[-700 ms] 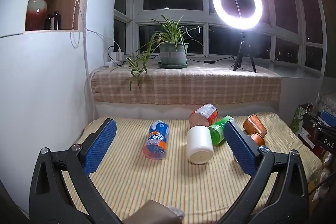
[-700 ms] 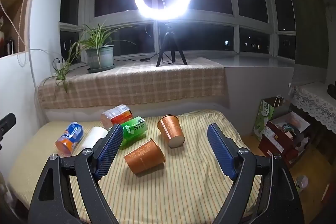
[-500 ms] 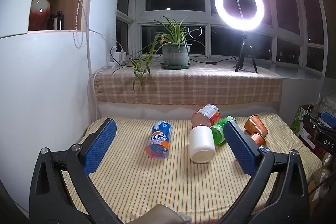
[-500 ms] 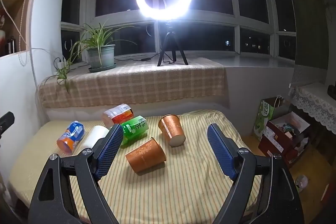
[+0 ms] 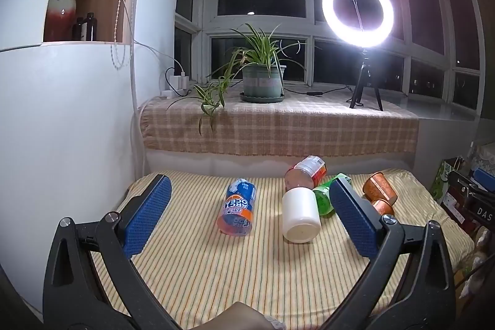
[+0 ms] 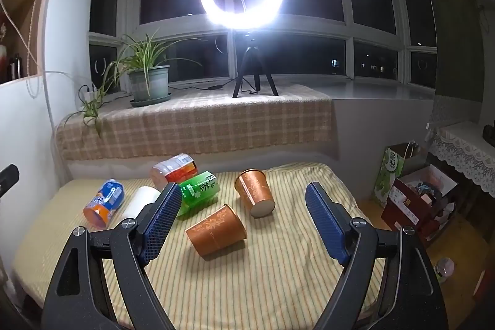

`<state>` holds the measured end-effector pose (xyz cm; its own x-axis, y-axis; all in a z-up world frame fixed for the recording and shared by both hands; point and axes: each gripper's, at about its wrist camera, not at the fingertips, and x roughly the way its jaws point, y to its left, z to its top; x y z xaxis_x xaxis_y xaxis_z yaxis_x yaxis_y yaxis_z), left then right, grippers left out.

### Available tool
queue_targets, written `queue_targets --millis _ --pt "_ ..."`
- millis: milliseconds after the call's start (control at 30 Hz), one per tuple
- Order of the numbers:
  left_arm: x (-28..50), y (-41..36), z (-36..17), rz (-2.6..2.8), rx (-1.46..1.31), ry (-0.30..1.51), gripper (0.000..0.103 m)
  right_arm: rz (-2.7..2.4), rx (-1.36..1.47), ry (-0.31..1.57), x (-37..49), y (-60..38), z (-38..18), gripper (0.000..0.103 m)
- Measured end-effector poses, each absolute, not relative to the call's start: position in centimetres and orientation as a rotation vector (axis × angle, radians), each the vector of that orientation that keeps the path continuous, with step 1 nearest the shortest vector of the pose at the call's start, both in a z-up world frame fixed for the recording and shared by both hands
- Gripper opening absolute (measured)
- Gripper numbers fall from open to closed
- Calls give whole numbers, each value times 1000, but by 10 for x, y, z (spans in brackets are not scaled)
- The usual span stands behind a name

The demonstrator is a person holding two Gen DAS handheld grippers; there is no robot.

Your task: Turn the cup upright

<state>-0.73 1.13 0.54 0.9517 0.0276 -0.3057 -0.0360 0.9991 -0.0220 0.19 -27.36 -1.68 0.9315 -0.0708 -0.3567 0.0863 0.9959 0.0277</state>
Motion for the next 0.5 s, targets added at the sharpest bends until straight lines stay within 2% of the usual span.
queue_targets --millis 500 --pt "-4 11 10 30 -25 307 103 -79 44 362 1 -272 -17 82"
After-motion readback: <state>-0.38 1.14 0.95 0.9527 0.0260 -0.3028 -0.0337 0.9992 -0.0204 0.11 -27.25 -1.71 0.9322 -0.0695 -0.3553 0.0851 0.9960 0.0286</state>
